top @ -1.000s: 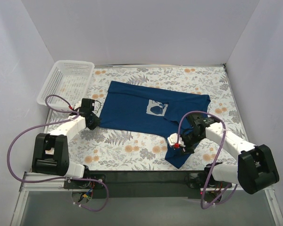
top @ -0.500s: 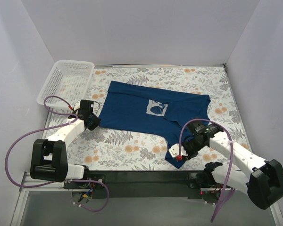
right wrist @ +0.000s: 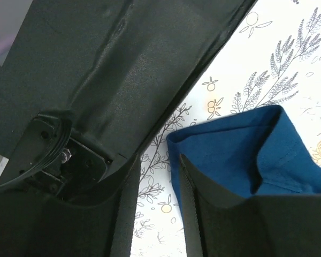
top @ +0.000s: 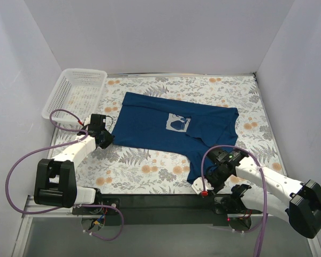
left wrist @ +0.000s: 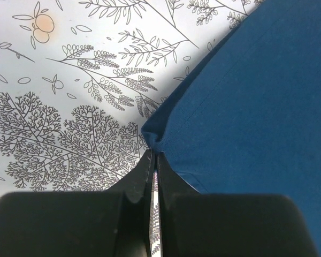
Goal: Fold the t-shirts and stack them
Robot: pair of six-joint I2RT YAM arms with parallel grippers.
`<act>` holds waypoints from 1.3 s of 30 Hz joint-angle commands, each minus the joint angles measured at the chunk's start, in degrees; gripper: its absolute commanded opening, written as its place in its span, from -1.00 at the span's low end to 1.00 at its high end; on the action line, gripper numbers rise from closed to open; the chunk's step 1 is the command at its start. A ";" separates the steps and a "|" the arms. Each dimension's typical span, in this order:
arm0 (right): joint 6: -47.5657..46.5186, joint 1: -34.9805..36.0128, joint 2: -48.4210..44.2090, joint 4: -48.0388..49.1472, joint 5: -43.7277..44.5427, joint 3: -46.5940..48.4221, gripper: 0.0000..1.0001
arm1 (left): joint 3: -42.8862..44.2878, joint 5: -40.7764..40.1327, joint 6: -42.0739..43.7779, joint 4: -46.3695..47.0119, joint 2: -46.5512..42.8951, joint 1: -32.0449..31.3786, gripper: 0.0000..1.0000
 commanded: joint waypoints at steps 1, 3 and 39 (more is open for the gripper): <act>2.76 1.06 -1.73 3.19 0.13 -1.08 -0.27 | -0.35 -0.15 0.52 -0.11 -2.31 0.41 -1.00; 3.55 1.50 -1.64 4.26 0.13 -1.34 -0.24 | -0.26 -0.15 0.44 -0.11 -2.31 0.41 -1.00; 20.52 -2.26 -19.30 1.71 10.15 6.82 -0.97 | 1.41 1.35 1.84 -0.11 -2.13 0.41 -1.00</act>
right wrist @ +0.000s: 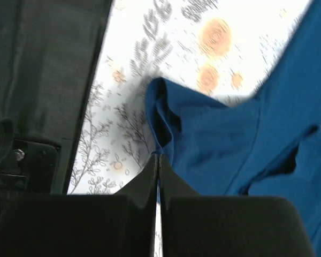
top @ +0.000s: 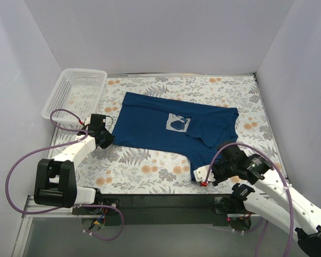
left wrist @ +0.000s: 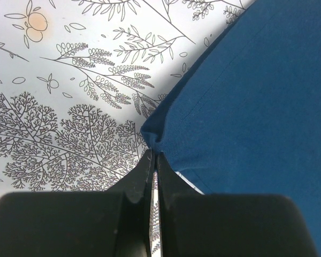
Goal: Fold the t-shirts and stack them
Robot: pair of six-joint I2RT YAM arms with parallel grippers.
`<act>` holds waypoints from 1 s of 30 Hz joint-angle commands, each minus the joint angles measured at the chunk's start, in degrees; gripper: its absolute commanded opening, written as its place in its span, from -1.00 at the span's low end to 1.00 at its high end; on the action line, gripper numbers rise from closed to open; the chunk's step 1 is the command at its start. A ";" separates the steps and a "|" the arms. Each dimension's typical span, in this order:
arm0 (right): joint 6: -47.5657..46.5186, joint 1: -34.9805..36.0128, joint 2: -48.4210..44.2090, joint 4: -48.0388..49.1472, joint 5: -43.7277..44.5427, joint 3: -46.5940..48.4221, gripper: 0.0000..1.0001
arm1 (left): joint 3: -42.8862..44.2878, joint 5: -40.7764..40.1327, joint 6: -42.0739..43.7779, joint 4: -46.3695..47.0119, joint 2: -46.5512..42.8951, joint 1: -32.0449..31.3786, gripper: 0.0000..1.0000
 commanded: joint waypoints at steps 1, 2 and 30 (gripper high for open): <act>2.90 -4.06 -1.95 0.97 2.04 1.47 -0.97 | 1.54 0.23 0.77 -0.20 -2.02 0.41 -1.00; 3.52 -6.42 -2.30 1.84 2.57 2.52 -0.97 | 1.72 0.32 0.77 -0.20 -2.11 0.41 -1.00; 22.68 -28.33 1.73 21.01 -0.77 11.39 -0.97 | 8.92 -0.12 -0.99 -0.73 -3.69 1.29 -1.00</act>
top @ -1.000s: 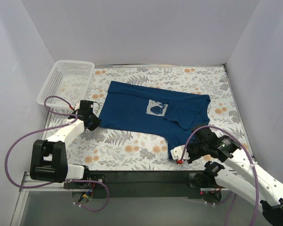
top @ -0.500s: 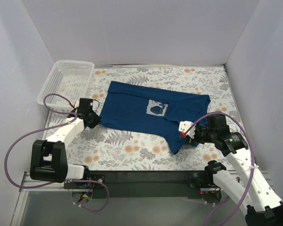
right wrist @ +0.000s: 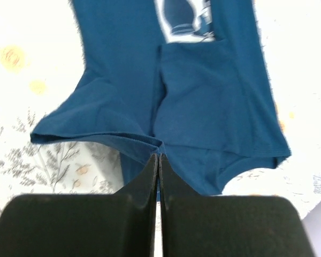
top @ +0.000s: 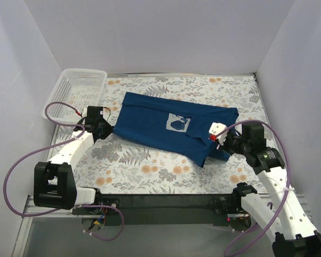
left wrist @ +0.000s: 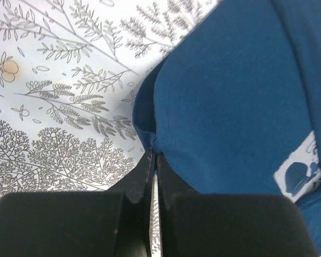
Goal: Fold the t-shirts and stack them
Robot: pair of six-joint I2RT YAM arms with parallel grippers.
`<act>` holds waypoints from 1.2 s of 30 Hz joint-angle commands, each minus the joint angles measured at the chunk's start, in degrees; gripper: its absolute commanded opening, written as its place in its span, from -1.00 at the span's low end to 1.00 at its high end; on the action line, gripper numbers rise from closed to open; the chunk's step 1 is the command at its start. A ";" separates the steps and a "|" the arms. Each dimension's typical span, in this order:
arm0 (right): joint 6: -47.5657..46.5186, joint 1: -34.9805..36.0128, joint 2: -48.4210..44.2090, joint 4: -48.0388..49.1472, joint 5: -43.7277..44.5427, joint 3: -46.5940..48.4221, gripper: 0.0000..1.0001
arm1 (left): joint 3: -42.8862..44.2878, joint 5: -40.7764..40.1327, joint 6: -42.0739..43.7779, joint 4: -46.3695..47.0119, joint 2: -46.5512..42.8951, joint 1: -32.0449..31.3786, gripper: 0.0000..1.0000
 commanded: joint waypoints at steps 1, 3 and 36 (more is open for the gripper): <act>3.51 -0.77 1.30 4.88 -0.64 5.33 -0.97 | 3.04 -1.21 -1.07 -0.25 -2.88 0.77 -1.00; 3.95 -1.38 2.53 5.14 -0.46 7.17 -0.97 | 3.92 -1.65 -1.34 -0.16 -2.80 1.03 -1.00; 7.73 -16.68 21.43 12.35 -7.40 18.34 -0.97 | 24.65 1.95 6.03 0.54 22.42 2.96 -1.00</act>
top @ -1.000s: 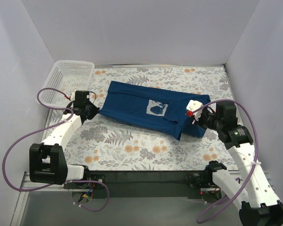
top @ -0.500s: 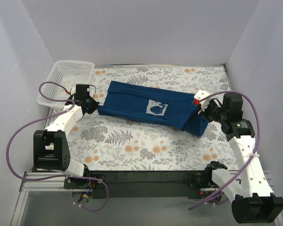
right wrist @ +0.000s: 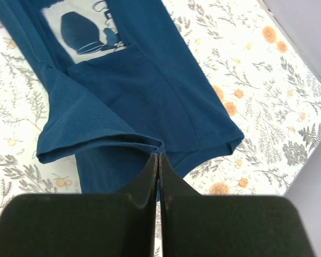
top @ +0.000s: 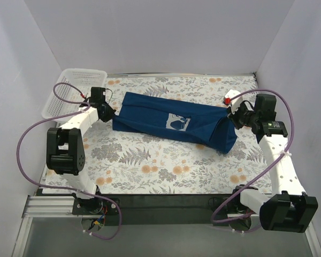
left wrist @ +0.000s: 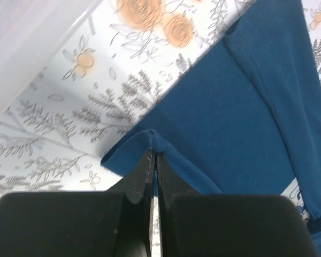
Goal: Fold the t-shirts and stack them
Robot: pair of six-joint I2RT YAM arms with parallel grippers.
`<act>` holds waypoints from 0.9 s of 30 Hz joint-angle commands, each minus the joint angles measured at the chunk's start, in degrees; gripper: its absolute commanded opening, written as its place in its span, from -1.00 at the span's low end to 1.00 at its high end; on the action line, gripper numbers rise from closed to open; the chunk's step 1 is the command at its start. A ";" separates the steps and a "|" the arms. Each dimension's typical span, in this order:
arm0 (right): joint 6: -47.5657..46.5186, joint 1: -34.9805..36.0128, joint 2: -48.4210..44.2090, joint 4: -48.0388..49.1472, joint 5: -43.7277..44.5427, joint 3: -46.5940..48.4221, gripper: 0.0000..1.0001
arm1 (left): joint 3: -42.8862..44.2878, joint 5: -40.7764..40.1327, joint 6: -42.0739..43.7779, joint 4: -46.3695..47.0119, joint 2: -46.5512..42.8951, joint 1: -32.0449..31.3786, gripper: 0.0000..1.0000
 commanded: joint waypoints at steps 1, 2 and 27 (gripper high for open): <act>1.85 -1.49 0.90 3.74 -1.76 4.05 -0.97 | 5.50 1.27 3.81 0.56 1.51 0.56 -1.00; 1.94 -1.92 1.69 3.91 -1.94 4.49 -0.97 | 6.29 2.41 4.51 0.56 2.21 0.56 -1.00; -9.38 -3.95 1.27 -5.91 -27.42 4.76 -0.97 | 6.75 12.97 16.04 2.93 4.08 0.56 -1.00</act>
